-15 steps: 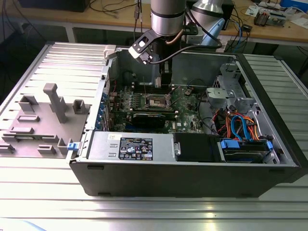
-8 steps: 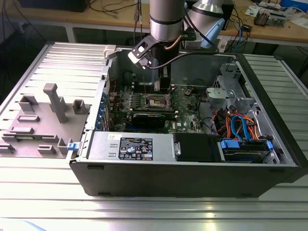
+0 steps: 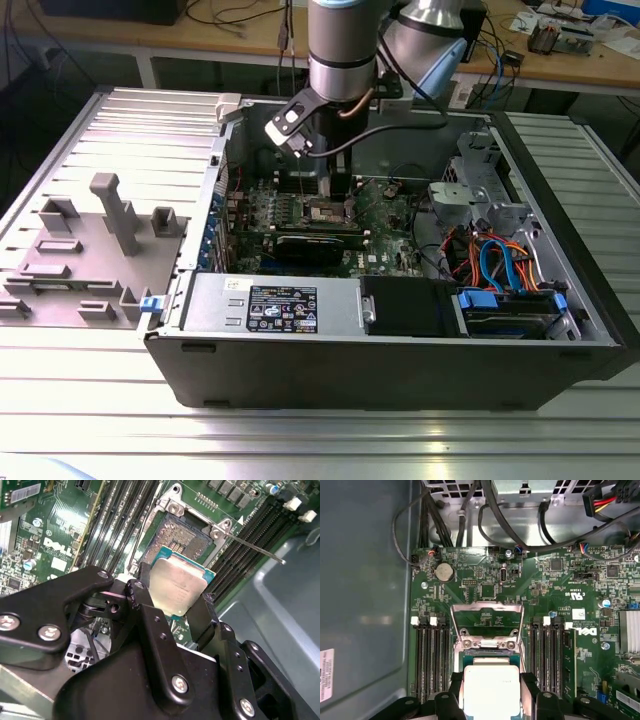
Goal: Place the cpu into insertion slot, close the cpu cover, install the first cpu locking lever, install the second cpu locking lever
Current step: 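Place the cpu into insertion slot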
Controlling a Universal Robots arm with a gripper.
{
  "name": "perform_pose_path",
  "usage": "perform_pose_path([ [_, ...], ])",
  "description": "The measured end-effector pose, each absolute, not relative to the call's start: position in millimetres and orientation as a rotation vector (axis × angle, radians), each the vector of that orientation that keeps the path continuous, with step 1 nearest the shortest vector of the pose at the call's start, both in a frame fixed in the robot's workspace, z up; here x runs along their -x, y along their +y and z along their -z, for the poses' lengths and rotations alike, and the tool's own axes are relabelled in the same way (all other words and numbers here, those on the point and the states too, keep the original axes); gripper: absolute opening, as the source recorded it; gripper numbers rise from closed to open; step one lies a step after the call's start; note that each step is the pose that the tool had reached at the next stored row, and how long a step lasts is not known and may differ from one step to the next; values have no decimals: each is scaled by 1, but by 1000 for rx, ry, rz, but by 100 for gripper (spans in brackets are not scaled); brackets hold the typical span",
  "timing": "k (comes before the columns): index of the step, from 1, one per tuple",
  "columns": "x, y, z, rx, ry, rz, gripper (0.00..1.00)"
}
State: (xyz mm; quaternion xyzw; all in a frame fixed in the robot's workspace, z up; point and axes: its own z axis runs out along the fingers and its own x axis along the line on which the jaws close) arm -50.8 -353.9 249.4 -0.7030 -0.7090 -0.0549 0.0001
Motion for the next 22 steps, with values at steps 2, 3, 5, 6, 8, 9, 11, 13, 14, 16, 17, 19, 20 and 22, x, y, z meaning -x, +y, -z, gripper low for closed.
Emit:
perform_pose_path([
  [2,51,-355,-246,2207,-2229,172,54],
  [3,52,-355,-243,2206,-2230,173,54],
  [5,52,-355,-241,2206,-2230,172,54],
  [6,52,-355,-241,2206,-2230,172,54],
  [8,52,-355,-241,2205,-2230,172,54],
  [9,52,-355,-241,2205,-2230,173,54],
  [11,52,-355,-241,2205,-2230,172,54],
  [13,52,-355,-241,2205,-2230,172,54],
  [14,52,-355,-241,2205,-2230,172,54],
  [16,52,-355,-241,2205,-2230,173,54],
  [17,52,-355,-240,2205,-2230,173,54],
  [19,53,-355,-238,2205,-2230,173,54],
  [20,54,-355,-237,2205,-2230,173,54],
  [22,56,-355,-231,2205,-2231,172,54],
])
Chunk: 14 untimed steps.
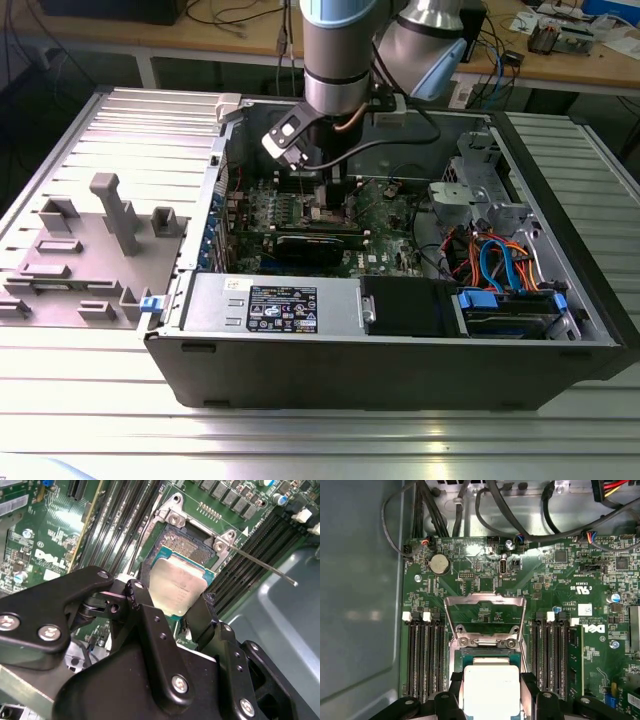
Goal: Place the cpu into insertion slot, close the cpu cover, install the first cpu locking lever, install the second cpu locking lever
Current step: 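Place the cpu into insertion slot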
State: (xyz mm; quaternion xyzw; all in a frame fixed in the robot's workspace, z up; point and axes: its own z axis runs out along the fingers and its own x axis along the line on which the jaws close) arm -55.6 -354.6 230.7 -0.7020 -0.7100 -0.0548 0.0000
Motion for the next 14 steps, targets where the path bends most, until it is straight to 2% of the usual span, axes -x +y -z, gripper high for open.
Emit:
perform_pose_path([
  [6,58,-354,-211,2208,-2229,171,54],
  [14,59,-354,-205,2220,-2218,171,54],
])
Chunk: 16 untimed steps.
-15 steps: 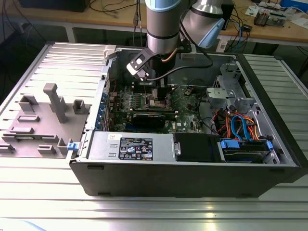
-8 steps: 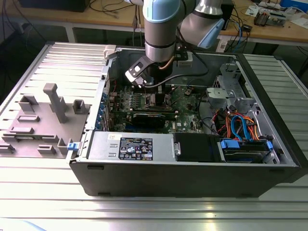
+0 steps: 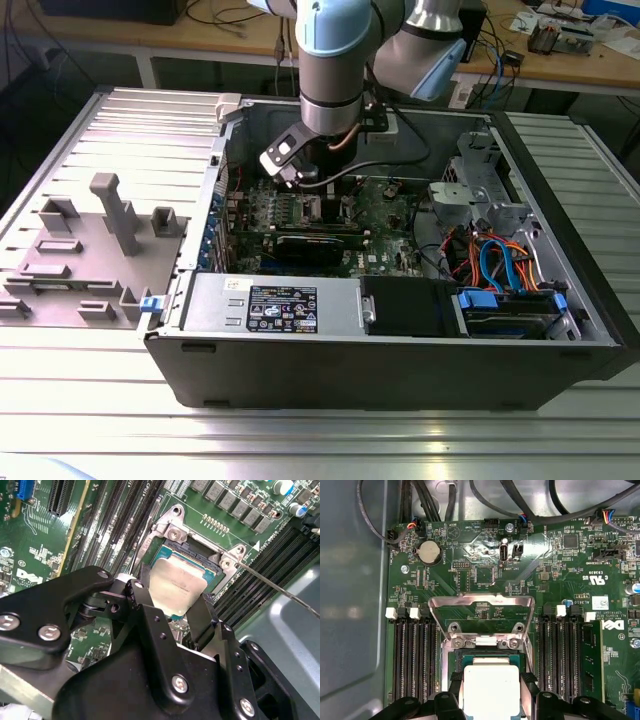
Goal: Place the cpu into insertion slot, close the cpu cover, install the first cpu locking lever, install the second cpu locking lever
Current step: 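Place the cpu into insertion slot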
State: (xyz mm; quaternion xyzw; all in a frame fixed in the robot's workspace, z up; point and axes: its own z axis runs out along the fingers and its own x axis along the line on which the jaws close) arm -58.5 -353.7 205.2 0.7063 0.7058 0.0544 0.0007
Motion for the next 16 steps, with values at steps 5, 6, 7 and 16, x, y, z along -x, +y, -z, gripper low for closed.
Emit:
perform_pose_path([
  [5,59,-351,-205,-2219,2215,-171,54],
  [6,59,-350,-205,-2220,2214,-171,54],
  [7,58,-350,-205,-2222,2212,-170,54],
  [16,59,-345,-200,-2226,2192,-153,54],
])
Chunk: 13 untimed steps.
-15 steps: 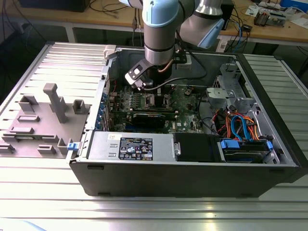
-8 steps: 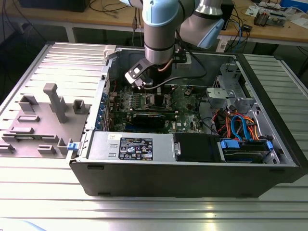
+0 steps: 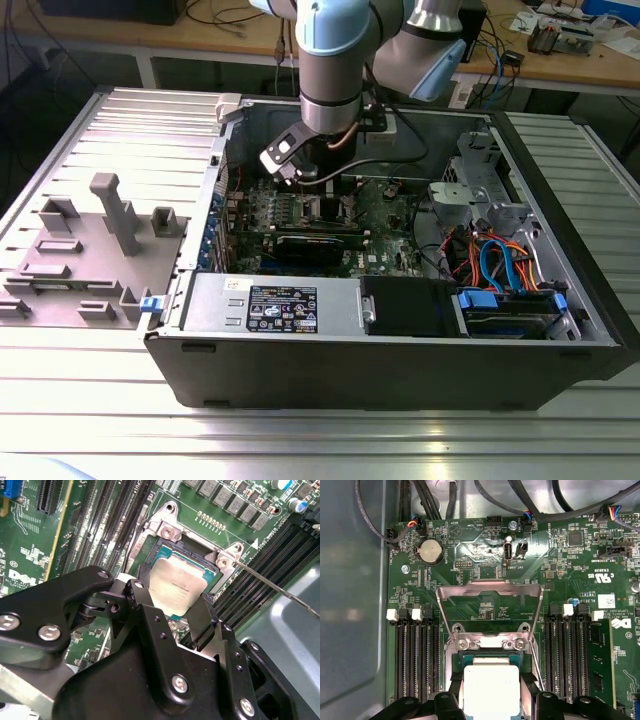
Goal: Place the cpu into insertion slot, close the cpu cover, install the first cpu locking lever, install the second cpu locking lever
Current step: 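Place the cpu into insertion slot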
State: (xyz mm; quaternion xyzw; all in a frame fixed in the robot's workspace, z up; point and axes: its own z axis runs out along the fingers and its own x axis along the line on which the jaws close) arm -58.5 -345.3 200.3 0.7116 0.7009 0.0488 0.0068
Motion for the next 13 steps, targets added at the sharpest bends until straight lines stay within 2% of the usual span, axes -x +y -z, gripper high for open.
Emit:
perform_pose_path([
  [13,59,-345,-197,-2225,2192,-151,54],
])
